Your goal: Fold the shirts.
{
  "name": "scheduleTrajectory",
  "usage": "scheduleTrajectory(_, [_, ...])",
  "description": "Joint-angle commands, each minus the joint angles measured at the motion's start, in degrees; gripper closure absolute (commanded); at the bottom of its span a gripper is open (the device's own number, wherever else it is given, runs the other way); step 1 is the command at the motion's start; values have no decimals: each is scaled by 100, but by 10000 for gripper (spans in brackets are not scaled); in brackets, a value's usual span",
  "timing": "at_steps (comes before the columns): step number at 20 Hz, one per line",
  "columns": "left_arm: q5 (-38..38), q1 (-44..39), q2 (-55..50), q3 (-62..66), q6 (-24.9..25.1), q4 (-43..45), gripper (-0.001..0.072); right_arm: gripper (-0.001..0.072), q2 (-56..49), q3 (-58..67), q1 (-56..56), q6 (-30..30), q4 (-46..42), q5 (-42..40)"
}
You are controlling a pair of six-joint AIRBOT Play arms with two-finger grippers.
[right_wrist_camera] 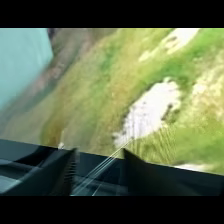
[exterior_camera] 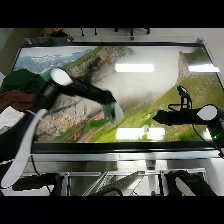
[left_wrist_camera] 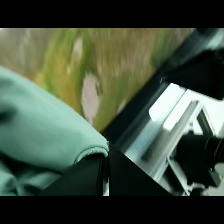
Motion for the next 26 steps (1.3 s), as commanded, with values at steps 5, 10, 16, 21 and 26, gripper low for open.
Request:
scheduleTrajectory(5, [-533, -494, -866, 48, -136, 232, 4, 152, -7, 9, -31, -525, 507, 98])
scheduleTrajectory(10, [-1458, 271, -485, 63, -479, 1464, 4, 112, -133, -313, 46, -1099, 1436, 96])
scheduleTrajectory(16, [-1034, 837, 715, -1875, -422, 1515, 4, 115, -791, -769, 1314, -1268, 1543, -855])
scheduleTrajectory(21, [-918, 1152, 1853, -3128, -378, 1534, 4, 114, -1836, -765, 2693, -1394, 1547, -1740])
scheduleTrajectory(26, [343, 1655, 2677, -4642, -380, 1458, 4, 115, -2376, -761, 2861, -2210, 2688, -2214])
